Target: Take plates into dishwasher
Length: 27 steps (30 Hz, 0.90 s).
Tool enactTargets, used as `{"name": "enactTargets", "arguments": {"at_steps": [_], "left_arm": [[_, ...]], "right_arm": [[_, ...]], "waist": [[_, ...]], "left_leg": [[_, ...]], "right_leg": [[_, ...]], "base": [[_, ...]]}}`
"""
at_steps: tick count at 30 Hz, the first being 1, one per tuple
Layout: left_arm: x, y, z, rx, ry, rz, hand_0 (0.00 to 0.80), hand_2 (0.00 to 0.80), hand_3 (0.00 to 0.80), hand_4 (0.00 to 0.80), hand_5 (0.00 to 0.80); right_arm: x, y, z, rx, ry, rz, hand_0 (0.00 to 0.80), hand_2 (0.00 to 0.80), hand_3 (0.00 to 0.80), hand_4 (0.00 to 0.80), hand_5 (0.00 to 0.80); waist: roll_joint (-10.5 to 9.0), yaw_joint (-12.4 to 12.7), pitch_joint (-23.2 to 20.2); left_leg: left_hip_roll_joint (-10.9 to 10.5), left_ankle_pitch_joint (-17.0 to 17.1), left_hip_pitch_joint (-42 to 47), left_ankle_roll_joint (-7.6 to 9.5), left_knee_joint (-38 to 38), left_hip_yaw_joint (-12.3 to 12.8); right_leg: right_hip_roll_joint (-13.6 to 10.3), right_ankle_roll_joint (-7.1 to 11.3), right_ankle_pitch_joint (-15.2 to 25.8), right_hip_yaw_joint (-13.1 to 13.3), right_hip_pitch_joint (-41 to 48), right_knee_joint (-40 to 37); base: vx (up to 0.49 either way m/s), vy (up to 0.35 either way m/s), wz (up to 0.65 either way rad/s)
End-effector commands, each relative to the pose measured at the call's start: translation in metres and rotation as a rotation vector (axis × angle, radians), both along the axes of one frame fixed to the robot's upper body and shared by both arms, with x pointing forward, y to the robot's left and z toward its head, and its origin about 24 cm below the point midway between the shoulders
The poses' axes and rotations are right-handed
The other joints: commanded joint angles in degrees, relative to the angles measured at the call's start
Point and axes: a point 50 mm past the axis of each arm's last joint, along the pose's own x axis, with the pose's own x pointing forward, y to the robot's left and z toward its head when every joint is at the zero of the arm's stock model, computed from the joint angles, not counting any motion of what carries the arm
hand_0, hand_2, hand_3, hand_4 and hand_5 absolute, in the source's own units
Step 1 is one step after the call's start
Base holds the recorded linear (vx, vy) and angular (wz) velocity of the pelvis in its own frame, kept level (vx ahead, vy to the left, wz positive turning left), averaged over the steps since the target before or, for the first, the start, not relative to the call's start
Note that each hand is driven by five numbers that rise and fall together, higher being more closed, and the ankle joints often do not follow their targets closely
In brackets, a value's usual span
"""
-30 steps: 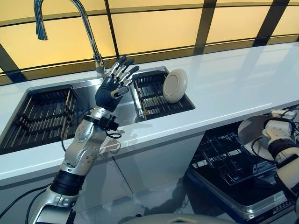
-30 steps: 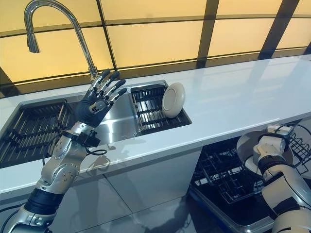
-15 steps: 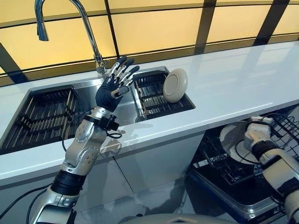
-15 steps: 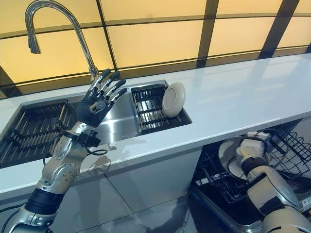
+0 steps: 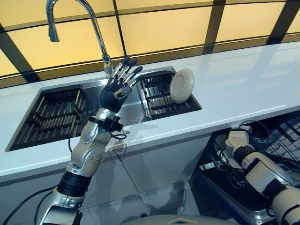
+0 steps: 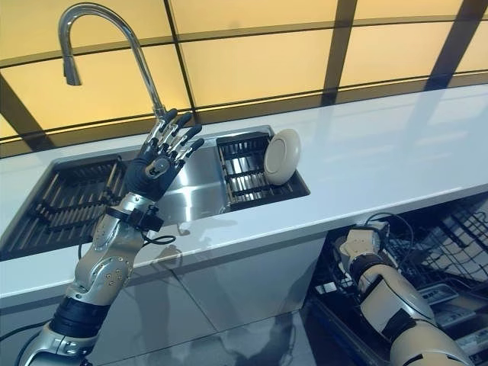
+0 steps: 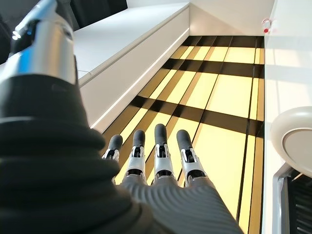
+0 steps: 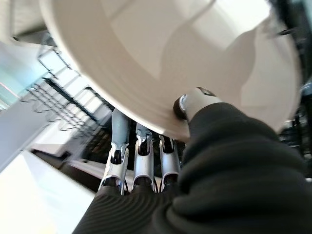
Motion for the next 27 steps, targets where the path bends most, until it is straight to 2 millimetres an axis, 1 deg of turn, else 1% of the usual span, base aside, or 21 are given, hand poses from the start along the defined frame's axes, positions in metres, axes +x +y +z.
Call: {"name": "enactTargets", "arguments": {"at_steps": [1, 4, 5, 7, 9, 12, 13, 14, 17, 21, 25, 27], "left_arm": [[-0.002, -0.019, 0.033, 0.04, -0.165, -0.063, 0.0, 0.0, 0.0, 0.0, 0.0], [-0.003, -0.019, 0.032, 0.038, -0.163, -0.066, 0.0, 0.0, 0.0, 0.0, 0.0], [-0.004, -0.018, 0.032, 0.038, -0.16, -0.065, 0.0, 0.0, 0.0, 0.0, 0.0], [-0.004, -0.015, 0.031, 0.037, -0.154, -0.06, 0.0, 0.0, 0.0, 0.0, 0.0], [-0.002, -0.013, 0.031, 0.038, -0.15, -0.049, 0.0, 0.0, 0.0, 0.0, 0.0], [-0.001, -0.01, 0.032, 0.038, -0.151, -0.031, 0.0, 0.0, 0.0, 0.0, 0.0], [0.0, -0.009, 0.032, 0.038, -0.152, -0.023, 0.0, 0.0, 0.0, 0.0, 0.0], [0.0, -0.007, 0.032, 0.038, -0.153, -0.013, 0.0, 0.0, 0.0, 0.0, 0.0], [-0.003, 0.0, 0.028, 0.039, -0.159, 0.022, 0.0, 0.0, 0.0, 0.0, 0.0], [-0.007, 0.011, 0.023, 0.037, -0.166, 0.072, 0.0, 0.0, 0.0, 0.0, 0.0], [-0.01, 0.017, 0.02, 0.036, -0.171, 0.098, 0.0, 0.0, 0.0, 0.0, 0.0], [-0.013, 0.021, 0.019, 0.037, -0.176, 0.111, 0.0, 0.0, 0.0, 0.0, 0.0]], "right_arm": [[0.031, 0.029, 0.025, 0.038, -0.077, 0.113, 0.8, 0.8, 0.8, 0.8, 0.8], [0.024, 0.031, 0.014, 0.16, -0.046, 0.041, 0.8, 0.8, 0.8, 0.8, 0.8], [0.018, 0.032, 0.003, 0.289, -0.025, -0.034, 0.8, 0.8, 0.8, 0.8, 0.8], [0.01, 0.033, -0.008, 0.407, -0.028, -0.116, 0.8, 0.8, 0.8, 0.8, 0.8], [0.008, 0.03, -0.01, 0.524, -0.054, -0.193, 0.8, 0.8, 0.8, 0.8, 0.8], [0.007, 0.027, -0.01, 0.629, -0.107, -0.234, 0.8, 0.8, 0.8, 0.8, 0.8], [0.006, 0.025, -0.01, 0.654, -0.124, -0.243, 0.082, 0.082, 0.082, 0.082, 0.082], [0.005, 0.024, -0.011, 0.669, -0.138, -0.246, 0.0, 0.0, 0.0, 0.0, 0.0], [0.0, 0.021, -0.008, 0.694, -0.193, -0.236, 0.0, 0.0, 0.0, 0.0, 0.0], [-0.009, 0.015, 0.001, 0.689, -0.275, -0.213, 0.0, 0.0, 0.0, 0.0, 0.0], [-0.02, 0.009, 0.0, 0.715, -0.324, -0.222, 0.0, 0.0, 0.0, 0.0, 0.0], [-0.025, 0.004, 0.004, 0.727, -0.364, -0.217, 0.0, 0.0, 0.0, 0.0, 0.0]], "waist": [[-2.84, 3.78, 1.17], [-2.84, 3.78, 1.06], [-2.92, 3.7, 1.02], [-3.01, 3.45, 1.11], [-3.2, 2.95, 1.22], [-3.44, 2.12, 1.42], [-3.48, 1.77, 1.47], [-3.52, 1.37, 1.5], [-3.74, 0.03, 1.67], [-4.09, -1.81, 2.02], [-4.36, -2.75, 2.1], [-4.53, -3.37, 2.21]], "left_leg": [[-5.53, -4.83, 0.76, 6.26, 0.09, -1.24], [-5.56, -4.82, 0.79, 6.2, 0.09, -1.37], [-5.5, -4.83, 0.91, 6.13, 0.09, -1.29], [-5.42, -4.96, 1.3, 6.05, 0.09, -1.08], [-5.33, -5.15, 1.77, 6.05, 0.09, -0.75], [-5.22, -5.37, 2.28, 6.03, 0.09, -0.19], [-5.17, -5.43, 2.39, 6.05, 0.09, 0.01], [-5.11, -5.44, 2.51, 6.04, 0.09, 0.25], [-4.93, -5.58, 2.8, 6.03, 0.09, 1.07], [-4.72, -5.8, 3.08, 6.03, 0.09, 2.2], [-4.57, -6.0, 3.23, 6.12, 0.09, 2.97], [-4.48, -6.13, 3.37, 6.17, 0.09, 3.45]], "right_leg": [[-0.06, 0.12, -1.43, -1.86, -0.44, 0.58], [-0.06, 0.13, -1.5, -1.84, -0.34, 0.58], [-0.07, 0.09, -1.55, -1.81, -0.18, 0.58], [-0.08, 0.02, -1.53, -1.71, 0.21, 0.58], [-0.01, -0.07, -1.48, -1.45, 0.57, 0.58], [0.17, -0.16, -1.35, -0.87, 0.87, 0.58], [0.23, -0.17, -1.32, -0.64, 0.89, 0.58], [0.28, -0.18, -1.26, -0.37, 0.91, 0.58], [0.45, -0.09, -1.15, 0.52, 0.89, 0.58], [0.66, 0.12, -0.98, 1.63, 0.76, 0.58], [0.86, 0.24, -0.97, 2.37, 0.67, 0.58], [0.98, 0.35, -0.97, 2.69, 0.66, 0.58]], "base": [[0.004, 0.014, 0.09], [0.009, 0.012, 0.06], [0.019, 0.013, 0.04], [0.0, 0.0, 0.0], [0.0, 0.0, 0.0], [0.0, 0.0, 0.0], [0.012, 0.008, -0.04], [0.01, 0.011, -0.07], [0.008, 0.014, -0.13], [-0.001, 0.008, -0.07], [-0.002, 0.006, -0.16], [0.0, 0.0, 0.0]]}}
